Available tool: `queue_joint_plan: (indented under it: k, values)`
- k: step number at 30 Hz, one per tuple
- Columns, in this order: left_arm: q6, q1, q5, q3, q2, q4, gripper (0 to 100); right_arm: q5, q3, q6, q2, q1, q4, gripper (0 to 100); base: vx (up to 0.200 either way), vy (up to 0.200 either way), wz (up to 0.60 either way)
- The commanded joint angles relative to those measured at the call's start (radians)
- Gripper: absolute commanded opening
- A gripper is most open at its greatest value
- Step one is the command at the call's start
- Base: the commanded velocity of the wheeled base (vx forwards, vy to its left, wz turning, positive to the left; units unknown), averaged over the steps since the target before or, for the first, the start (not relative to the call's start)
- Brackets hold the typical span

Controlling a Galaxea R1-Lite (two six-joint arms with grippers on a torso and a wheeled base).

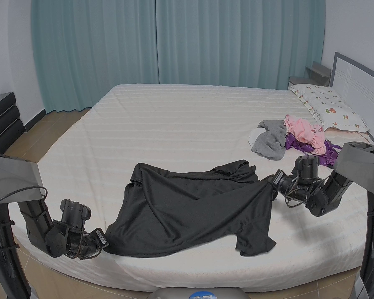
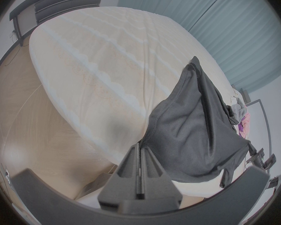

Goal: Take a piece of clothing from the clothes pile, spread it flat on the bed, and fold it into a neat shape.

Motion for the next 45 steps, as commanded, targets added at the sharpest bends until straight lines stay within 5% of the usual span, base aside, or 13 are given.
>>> queue_joint_plan:
  k: [1,10,11,22,33,45]
  values:
    - [-0.003,-0.003,0.000,-0.011,0.007,-0.056,0,-0.005,-0.242,-0.075,0.052,-0.009,0.135,0,0.000,0.000,0.00]
    - [-0.004,-0.005,-0.001,-0.013,0.014,-0.078,0,-0.066,-0.369,-0.192,0.194,-0.003,0.136,0,0.000,0.000,0.00]
    - [-0.006,-0.005,-0.003,-0.013,0.014,-0.078,0,-0.065,-0.372,-0.192,0.204,-0.003,0.133,100,0.000,0.000,0.00]
    - [-0.006,0.027,0.002,-0.013,0.007,-0.088,0,-0.054,-0.253,-0.168,0.116,-0.041,0.080,100,0.000,0.000,0.00]
    - [-0.004,0.056,0.002,-0.005,-0.029,-0.088,0,0.207,0.223,-0.112,-0.126,-0.043,0.072,100,0.000,0.000,0.00]
    - [-0.001,0.056,0.002,-0.002,-0.029,-0.088,0,0.230,0.465,-0.157,-0.089,0.041,-0.043,100,0.000,0.000,0.00]
